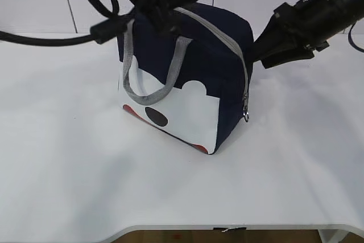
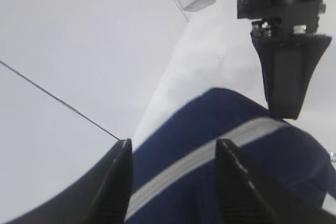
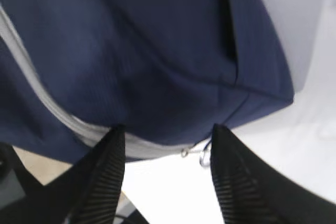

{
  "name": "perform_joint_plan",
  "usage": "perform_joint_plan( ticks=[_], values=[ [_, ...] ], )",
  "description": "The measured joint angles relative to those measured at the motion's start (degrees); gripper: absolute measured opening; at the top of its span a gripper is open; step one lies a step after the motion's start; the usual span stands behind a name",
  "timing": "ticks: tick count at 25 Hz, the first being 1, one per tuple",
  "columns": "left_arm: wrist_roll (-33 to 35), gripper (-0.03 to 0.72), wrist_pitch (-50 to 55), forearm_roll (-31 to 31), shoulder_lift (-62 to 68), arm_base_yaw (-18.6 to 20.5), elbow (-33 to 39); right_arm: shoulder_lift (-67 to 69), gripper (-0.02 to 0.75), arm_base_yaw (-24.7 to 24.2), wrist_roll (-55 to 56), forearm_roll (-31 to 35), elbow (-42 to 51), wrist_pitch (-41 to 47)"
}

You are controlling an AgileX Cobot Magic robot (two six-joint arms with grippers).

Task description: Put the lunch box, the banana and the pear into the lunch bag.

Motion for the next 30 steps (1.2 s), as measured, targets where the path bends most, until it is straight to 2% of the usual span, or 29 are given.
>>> perform_joint_plan(
  ticks=[5, 11, 18, 23, 30],
  values=[
    [0.0, 0.39, -1.34, -6.19, -4.36, 1.75, 0.0, -3.18, 0.42, -3.41, 1.17, 1.03, -1.54, 0.0],
    [0.0, 0.392, -1.59, -12.32, -9.19, 6.71, 0.0, -9.03, 0.405, -6.21, 1.4, 1.53, -1.66, 0.25],
    [0.0, 0.382, 5.6, -13.13, -12.97, 14.12, 0.0, -13.62, 0.403, -6.34, 1.4, 0.93, -1.66, -1.32],
    [-2.67, 0.377, 11.56, -8.75, -16.0, 18.4, 1.59, -16.98, 0.384, -6.34, 1.52, -0.22, -1.66, -2.25],
    [-18.95, 0.376, 19.99, 4.85, -20.99, 22.14, 6.37, -20.8, 0.375, -6.34, 6.41, -4.18, -1.66, -2.25]
  ],
)
